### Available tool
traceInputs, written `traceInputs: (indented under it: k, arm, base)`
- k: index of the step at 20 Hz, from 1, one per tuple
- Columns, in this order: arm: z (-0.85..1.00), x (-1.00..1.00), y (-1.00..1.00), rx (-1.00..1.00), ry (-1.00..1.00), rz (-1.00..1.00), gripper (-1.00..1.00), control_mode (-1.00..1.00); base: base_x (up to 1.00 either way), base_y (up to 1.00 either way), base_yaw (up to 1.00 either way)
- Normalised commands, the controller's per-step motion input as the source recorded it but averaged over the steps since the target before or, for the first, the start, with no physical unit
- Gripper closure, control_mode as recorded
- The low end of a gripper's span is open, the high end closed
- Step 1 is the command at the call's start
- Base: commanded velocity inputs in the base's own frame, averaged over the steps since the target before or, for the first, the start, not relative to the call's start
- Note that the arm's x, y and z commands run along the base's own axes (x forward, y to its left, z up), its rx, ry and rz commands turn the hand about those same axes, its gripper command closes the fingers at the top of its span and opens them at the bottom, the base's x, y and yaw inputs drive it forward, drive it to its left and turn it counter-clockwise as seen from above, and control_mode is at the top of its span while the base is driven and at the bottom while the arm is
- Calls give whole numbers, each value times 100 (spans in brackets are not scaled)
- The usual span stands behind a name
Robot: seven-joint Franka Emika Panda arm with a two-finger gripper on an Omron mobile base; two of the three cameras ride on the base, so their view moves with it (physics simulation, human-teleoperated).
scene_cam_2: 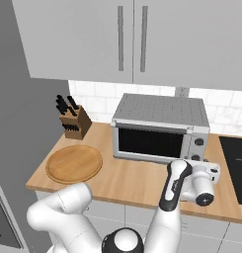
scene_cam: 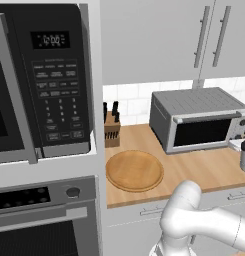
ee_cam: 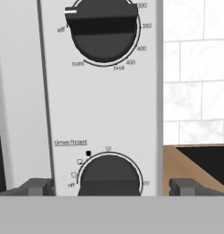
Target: Pick up the kebab skewer and baguette bread, and place them inside the toaster oven. Close the toaster oven door and start by setting the timer.
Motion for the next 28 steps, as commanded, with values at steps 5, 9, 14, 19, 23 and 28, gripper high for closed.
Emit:
traceInputs:
  k: [5,9,14,19,23,28]
  arm:
    - [0,0,-1,0,0,0,100,-100]
    - [0,0,0,0,0,0,100,-100]
    - [0,0,0,0,0,0,100,-100]
    - [0,0,0,0,0,0,100,-100]
    - [0,0,0,0,0,0,100,-100]
    - [-5,-3,-1,4,-1,0,100,-100]
  base:
    - [0,0,0]
    - [0,0,0]
    - [0,0,0]
    - [0,0,0]
    - [0,0,0]
    - [0,0,0]
